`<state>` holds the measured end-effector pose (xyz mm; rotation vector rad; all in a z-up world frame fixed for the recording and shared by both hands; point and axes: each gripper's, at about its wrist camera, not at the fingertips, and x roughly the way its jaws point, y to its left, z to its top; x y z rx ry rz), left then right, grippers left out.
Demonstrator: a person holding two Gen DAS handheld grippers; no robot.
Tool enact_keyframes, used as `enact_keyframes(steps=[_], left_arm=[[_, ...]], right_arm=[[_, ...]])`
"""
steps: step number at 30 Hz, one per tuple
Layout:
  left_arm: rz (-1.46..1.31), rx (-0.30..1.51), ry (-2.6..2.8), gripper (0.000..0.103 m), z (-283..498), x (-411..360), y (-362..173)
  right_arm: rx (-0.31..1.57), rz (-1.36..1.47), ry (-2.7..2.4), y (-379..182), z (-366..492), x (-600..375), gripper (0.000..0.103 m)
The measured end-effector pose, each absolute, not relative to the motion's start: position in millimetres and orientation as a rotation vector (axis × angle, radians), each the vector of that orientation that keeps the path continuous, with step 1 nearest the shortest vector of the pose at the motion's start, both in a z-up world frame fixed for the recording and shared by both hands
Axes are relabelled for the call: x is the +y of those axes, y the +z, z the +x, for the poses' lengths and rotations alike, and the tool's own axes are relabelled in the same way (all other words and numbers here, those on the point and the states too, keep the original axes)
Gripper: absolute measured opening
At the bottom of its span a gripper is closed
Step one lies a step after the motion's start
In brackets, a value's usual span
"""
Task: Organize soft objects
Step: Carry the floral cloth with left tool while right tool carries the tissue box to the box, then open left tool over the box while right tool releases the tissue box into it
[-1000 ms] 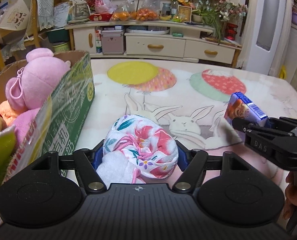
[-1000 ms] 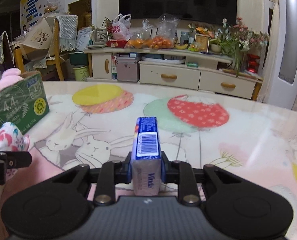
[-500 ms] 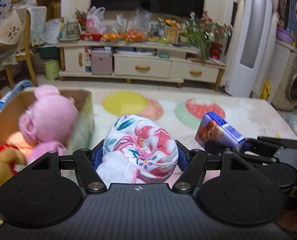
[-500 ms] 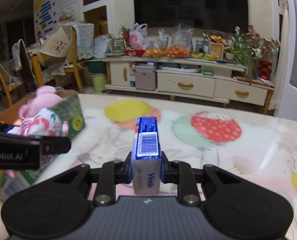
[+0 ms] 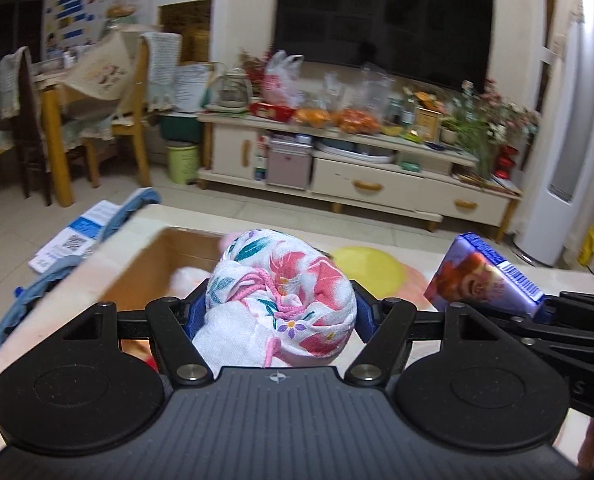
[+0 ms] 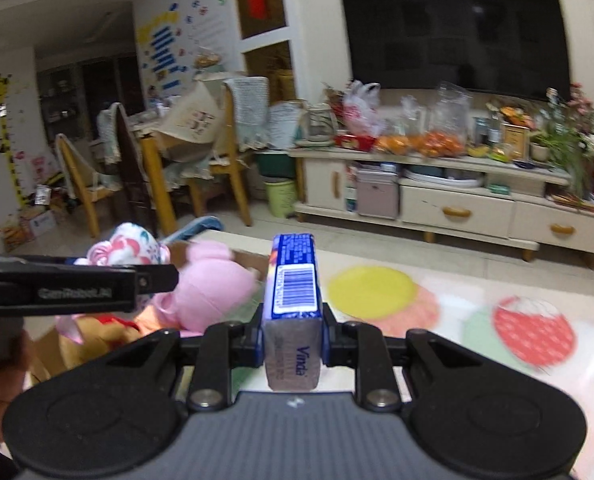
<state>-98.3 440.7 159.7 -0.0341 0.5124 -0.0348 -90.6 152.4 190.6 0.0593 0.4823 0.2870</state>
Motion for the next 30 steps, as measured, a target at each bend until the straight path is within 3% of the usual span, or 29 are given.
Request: enact_keyframes(steps=[30], left_arm=[[-0.052, 0.62, 0.136, 0.085, -76, 464, 157]], right_arm=[[0.596, 0.011, 0.437, 158, -30, 249, 0.022]])
